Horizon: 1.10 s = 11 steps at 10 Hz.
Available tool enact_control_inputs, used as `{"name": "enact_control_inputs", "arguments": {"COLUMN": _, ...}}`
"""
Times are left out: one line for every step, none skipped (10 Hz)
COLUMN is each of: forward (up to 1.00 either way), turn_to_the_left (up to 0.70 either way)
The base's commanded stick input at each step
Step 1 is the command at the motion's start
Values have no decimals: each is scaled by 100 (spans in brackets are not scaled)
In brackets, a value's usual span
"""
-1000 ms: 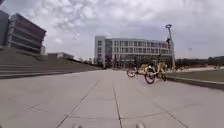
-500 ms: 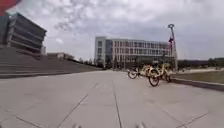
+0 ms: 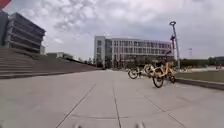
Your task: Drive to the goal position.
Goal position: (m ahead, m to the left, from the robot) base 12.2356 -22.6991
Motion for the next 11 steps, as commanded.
{"name": "enact_control_inputs", "arguments": {"forward": 70, "turn_to_the_left": 0}}
{"name": "enact_control_inputs", "arguments": {"forward": 70, "turn_to_the_left": 0}}
{"name": "enact_control_inputs", "arguments": {"forward": 70, "turn_to_the_left": 0}}
{"name": "enact_control_inputs", "arguments": {"forward": 70, "turn_to_the_left": 0}}
{"name": "enact_control_inputs", "arguments": {"forward": 70, "turn_to_the_left": 0}}
{"name": "enact_control_inputs", "arguments": {"forward": 70, "turn_to_the_left": 0}}
{"name": "enact_control_inputs", "arguments": {"forward": 70, "turn_to_the_left": 0}}
{"name": "enact_control_inputs", "arguments": {"forward": 70, "turn_to_the_left": 0}}
{"name": "enact_control_inputs", "arguments": {"forward": 70, "turn_to_the_left": 0}}
{"name": "enact_control_inputs", "arguments": {"forward": 70, "turn_to_the_left": 0}}
{"name": "enact_control_inputs", "arguments": {"forward": 70, "turn_to_the_left": 0}}
